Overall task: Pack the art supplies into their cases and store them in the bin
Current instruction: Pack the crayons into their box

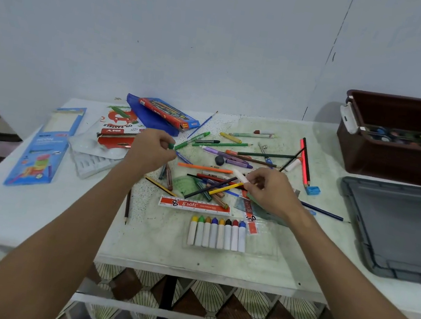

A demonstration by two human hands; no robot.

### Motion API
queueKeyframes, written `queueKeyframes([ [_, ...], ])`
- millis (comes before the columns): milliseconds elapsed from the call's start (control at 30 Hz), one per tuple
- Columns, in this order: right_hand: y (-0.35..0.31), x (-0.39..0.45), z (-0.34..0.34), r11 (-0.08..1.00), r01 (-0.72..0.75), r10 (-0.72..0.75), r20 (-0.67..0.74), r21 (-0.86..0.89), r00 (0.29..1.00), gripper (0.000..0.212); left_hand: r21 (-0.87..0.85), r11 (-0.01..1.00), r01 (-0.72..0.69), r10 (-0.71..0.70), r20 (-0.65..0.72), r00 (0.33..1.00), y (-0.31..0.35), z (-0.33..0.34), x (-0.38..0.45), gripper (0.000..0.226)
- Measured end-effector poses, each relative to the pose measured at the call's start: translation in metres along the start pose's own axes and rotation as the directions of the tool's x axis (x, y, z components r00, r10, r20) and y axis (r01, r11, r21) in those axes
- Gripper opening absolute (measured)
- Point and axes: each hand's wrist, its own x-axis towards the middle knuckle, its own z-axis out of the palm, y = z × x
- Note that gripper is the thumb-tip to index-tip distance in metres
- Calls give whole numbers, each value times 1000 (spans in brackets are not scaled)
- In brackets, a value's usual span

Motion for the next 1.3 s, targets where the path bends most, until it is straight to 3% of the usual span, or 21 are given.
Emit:
queueKeyframes([
  [100, -2, -8, -3, 999, -13, 13, 8, 30, 1000, 6, -16, 1000, -21, 19, -99, 995, 9, -8, -8, 23],
  [200, -3, -21, -8, 999, -23, 23, 17, 40, 1000, 7, -77, 996, -44, 38, -81, 996, 23, -9, -25, 27],
  [400, 6, -67, -16, 988, -71, 59, 89, 135, 994, 10, -163, 986, -20, 59, 240, 969, 65, 31, -91, 36],
  [600, 24, -109, -16, 989, -114, 108, 66, 91, 992, 12, -183, 979, 84, -7, 386, 923, 83, 75, -133, 28],
  [967, 22, -113, -10, 988, -154, 154, 66, -7, 986, 16, 4, 999, 32, -31, 374, 927, 113, 94, -141, 20],
  [1300, 17, -108, -9, 997, -59, 67, 150, -55, 986, 30, 52, 999, 4, -22, 361, 932, 113, 99, -141, 23],
])
